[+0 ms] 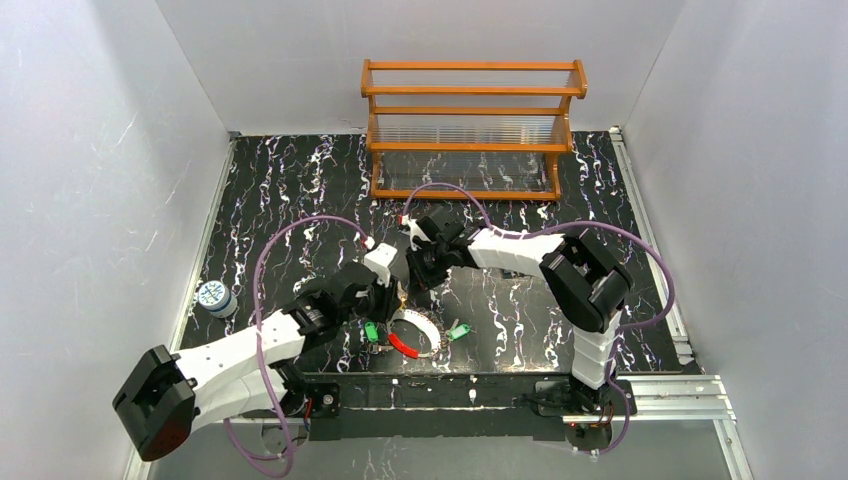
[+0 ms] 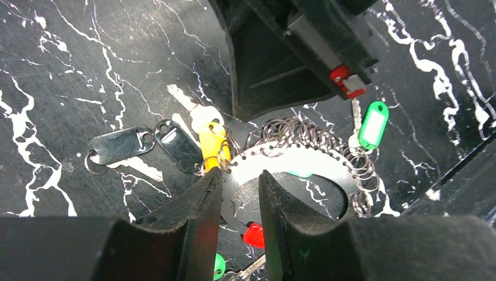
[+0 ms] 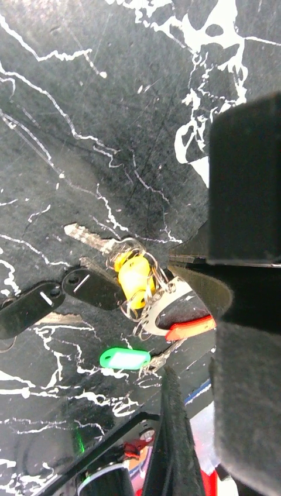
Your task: Put the keys on the keyring
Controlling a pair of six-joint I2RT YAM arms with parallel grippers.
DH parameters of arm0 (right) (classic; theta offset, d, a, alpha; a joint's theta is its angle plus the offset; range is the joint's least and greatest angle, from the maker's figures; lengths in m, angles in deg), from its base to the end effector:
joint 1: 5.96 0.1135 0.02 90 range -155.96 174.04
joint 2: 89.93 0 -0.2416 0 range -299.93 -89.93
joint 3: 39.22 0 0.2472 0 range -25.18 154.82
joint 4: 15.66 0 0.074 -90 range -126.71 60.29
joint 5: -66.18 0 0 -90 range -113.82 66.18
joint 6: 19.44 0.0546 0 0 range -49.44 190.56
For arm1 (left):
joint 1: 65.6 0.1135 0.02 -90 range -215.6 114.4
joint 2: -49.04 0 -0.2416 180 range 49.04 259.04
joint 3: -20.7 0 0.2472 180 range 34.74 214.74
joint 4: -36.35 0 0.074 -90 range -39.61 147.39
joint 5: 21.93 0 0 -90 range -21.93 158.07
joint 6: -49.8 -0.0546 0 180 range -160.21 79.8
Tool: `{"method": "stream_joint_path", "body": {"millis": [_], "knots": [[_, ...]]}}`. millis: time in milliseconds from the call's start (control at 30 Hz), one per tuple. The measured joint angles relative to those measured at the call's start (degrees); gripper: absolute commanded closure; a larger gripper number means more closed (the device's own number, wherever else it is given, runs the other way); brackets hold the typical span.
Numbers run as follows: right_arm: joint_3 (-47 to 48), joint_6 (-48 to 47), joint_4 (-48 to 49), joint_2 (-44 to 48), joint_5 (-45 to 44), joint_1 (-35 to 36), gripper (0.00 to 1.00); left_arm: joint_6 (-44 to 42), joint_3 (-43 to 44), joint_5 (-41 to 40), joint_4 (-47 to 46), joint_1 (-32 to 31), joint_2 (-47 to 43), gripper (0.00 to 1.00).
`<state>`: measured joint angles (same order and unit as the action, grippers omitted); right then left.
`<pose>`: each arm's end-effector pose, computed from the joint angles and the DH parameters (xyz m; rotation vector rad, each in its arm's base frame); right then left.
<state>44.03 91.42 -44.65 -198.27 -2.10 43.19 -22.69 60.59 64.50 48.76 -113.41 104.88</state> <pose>0.2418 0.3105 0.1370 -0.8199 2.5687 0.9233 0.1604 -0.1719 0.1845 0.5176 2.0630 -0.6289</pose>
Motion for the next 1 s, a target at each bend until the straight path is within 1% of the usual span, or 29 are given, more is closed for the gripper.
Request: {"method": "stream_joint_path", "body": {"millis": [333,700,1000], "knots": [[-4.22,-0.04,-0.02,2.49,-0.96,0.00,0.94,-4.83,2.25,2.05,0.42,-0.44,7.87,0.70],[-9.97,0.81,0.96,4.90,0.85,0.00,0.94,-12.17,7.06,2.95,0.35,-3.65,14.56,0.66],[-10.91,1.49,2.25,5.22,1.81,0.00,0.94,-15.69,10.29,2.80,0.35,-5.07,20.50,0.66]]}}
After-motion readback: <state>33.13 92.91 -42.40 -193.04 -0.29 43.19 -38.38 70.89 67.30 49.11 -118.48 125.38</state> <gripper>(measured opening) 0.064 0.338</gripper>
